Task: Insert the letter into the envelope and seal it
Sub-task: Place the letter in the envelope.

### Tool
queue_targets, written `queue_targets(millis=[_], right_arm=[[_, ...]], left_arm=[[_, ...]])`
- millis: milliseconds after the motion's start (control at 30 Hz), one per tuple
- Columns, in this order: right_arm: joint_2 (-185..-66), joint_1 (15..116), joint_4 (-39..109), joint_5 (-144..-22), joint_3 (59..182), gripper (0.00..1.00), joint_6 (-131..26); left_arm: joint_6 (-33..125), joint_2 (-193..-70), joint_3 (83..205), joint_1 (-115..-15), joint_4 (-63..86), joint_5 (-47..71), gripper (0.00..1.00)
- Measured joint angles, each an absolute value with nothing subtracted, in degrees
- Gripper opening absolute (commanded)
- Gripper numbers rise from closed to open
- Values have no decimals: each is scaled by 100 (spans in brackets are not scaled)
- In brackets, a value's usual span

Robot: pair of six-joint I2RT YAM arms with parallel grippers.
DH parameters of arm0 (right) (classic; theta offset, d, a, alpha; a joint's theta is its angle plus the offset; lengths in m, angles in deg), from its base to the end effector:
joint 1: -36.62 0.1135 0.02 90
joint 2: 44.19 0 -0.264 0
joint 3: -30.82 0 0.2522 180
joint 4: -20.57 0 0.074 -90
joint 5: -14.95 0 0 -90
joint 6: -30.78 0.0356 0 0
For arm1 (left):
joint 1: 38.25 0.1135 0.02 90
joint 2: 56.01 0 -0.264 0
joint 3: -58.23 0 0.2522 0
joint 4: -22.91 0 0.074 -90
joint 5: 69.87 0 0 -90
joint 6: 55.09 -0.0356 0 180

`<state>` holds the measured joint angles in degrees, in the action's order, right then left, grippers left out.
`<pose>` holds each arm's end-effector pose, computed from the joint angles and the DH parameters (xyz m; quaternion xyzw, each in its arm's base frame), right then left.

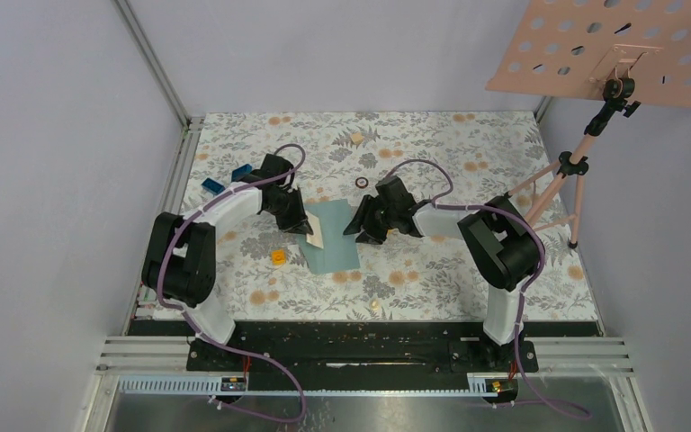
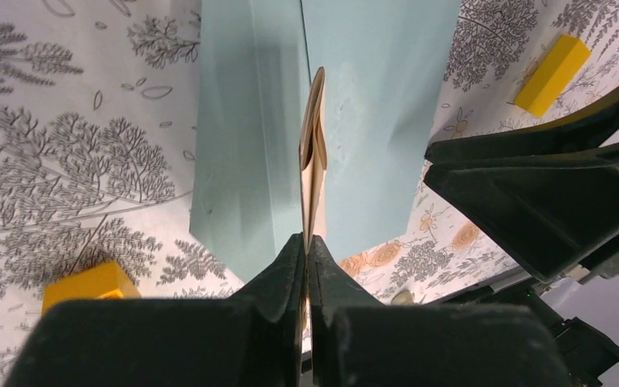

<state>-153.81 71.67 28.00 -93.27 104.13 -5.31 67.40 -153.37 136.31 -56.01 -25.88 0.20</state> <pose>0.3127 0.2330 0.1383 0.0874 0.9059 0.3756 0.1747 0.3125 -0.1128 0.1924 -0.0913 0.9632 -0.2334 0.0975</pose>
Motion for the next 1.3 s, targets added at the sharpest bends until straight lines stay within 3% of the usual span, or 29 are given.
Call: queue_targets(millis=[300, 867, 1300], right_arm=[[-15313, 7167, 2391, -9429, 10131, 56, -332], [-15307, 7167, 2269, -9467, 10074, 56, -291], [-15307, 7184, 2269, -9467, 10076, 56, -254]], left_arm=[[7041, -15103, 13578, -5590, -2876, 127, 0], [6145, -16183, 14151, -5413, -3318, -113, 0], [6104, -16285, 14138, -5413, -3197, -397, 0]])
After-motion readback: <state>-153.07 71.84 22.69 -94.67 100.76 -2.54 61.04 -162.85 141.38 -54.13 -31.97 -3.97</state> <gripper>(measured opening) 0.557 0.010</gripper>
